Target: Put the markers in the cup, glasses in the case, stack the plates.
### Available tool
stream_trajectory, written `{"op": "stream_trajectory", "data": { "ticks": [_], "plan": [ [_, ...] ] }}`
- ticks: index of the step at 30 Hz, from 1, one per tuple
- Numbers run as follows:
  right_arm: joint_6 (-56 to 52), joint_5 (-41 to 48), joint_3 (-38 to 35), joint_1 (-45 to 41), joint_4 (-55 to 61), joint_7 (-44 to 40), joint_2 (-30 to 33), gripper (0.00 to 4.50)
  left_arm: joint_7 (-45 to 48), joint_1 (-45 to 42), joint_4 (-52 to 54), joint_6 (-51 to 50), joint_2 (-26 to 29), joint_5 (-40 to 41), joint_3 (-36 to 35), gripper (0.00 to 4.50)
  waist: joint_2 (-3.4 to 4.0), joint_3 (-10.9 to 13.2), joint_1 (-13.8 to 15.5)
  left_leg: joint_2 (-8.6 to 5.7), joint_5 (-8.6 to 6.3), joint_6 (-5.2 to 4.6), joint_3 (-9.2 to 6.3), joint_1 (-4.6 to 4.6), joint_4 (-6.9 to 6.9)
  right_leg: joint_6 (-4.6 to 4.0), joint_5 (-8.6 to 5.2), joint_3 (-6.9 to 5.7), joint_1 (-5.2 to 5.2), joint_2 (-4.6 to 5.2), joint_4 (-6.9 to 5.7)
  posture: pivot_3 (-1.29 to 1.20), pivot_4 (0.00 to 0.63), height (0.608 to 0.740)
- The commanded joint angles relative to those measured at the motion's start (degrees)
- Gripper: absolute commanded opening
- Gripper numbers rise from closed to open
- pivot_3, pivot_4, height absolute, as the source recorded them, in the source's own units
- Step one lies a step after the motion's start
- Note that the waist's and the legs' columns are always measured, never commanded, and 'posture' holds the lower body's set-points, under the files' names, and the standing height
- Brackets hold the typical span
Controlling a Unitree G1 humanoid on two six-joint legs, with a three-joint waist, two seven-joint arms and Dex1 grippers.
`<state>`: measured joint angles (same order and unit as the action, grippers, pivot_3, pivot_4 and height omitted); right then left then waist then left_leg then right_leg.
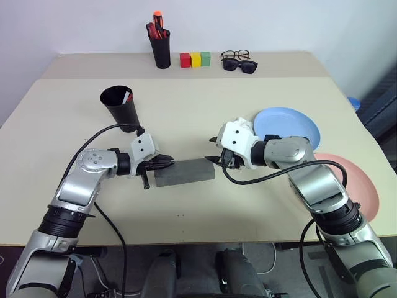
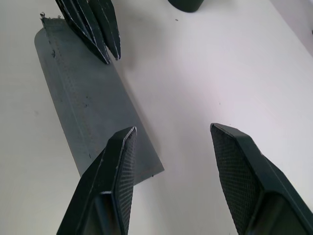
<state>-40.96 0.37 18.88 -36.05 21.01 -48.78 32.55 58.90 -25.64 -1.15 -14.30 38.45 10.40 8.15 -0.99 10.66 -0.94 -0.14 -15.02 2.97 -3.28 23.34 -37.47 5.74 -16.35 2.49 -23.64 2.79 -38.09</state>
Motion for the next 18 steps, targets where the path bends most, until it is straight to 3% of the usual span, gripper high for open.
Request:
{"op": "stream_trajectory", "data": {
  "ticks": [1, 5, 9, 12, 15, 18],
  "plan": [
    [0.9, 0.7, -0.4, -0.9, 0.8, 0.3, -0.3, 2.42, -1.5, 0.0, 1.0, 3.0, 0.2, -1.8, -0.5, 0.36, 0.0, 0.0, 0.0, 0.0, 0.0, 0.0, 0.0, 0.0, 0.0, 0.0, 0.0, 0.0, 0.0, 0.0, 0.0, 0.0, 0.15, 0.74],
    [0.7, 0.2, -2.3, -1.0, 0.1, 1.1, 0.9, 2.42, -6.2, -2.6, 0.0, 2.0, -3.2, 3.1, -7.3, 0.36, 0.0, 0.0, 0.0, 0.0, 0.0, 0.0, -0.01, 0.0, -0.01, 0.0, 0.0, 0.0, 0.0, 0.0, 0.0, 0.0, 0.15, 0.74],
    [-2.1, 0.0, -5.3, -0.7, -2.3, 2.5, 2.8, 2.42, -6.4, -2.8, 2.0, -1.0, -2.2, 8.7, -13.8, 0.36, -0.02, 0.0, 0.0, 0.0, 0.0, 0.0, -0.02, 0.03, -0.05, 0.0, 0.0, -0.02, 0.0, 0.01, -0.01, 0.0, 0.15, 0.74],
    [-3.8, -0.5, -6.8, -0.5, -5.4, 4.7, 3.3, 3.24, -6.3, -0.9, 3.2, -1.7, 0.1, 9.6, -16.4, 0.3, -0.02, 0.0, -0.2, 0.0, 0.0, -0.01, -0.01, 0.02, -0.04, 0.0, 0.0, -0.01, 0.0, 0.01, 0.0, 0.0, 0.15, 0.74],
    [-3.3, -4.3, -6.9, -0.8, -12.5, 9.6, 4.3, 4.39, -6.9, 3.2, 4.9, -2.3, 2.4, 9.7, -18.8, 0.3, 0.0, 0.0, -0.2, 0.02, 0.0, 0.0, 0.02, -0.01, 0.01, 0.0, 0.0, 0.02, -0.01, 0.0, 0.0, 0.0, 0.15, 0.74],
    [-1.4, -8.3, -5.8, -0.3, -19.4, 12.5, 6.7, 4.39, -7.9, 7.7, 9.6, -4.1, 2.9, 10.8, -19.8, 0.3, 0.0, 0.0, 0.0, 0.01, 0.0, -0.01, 0.06, -0.01, 0.0, 0.0, 0.0, 0.03, -0.01, 0.05, 0.0, 0.0, 0.15, 0.74]
  ]
}}
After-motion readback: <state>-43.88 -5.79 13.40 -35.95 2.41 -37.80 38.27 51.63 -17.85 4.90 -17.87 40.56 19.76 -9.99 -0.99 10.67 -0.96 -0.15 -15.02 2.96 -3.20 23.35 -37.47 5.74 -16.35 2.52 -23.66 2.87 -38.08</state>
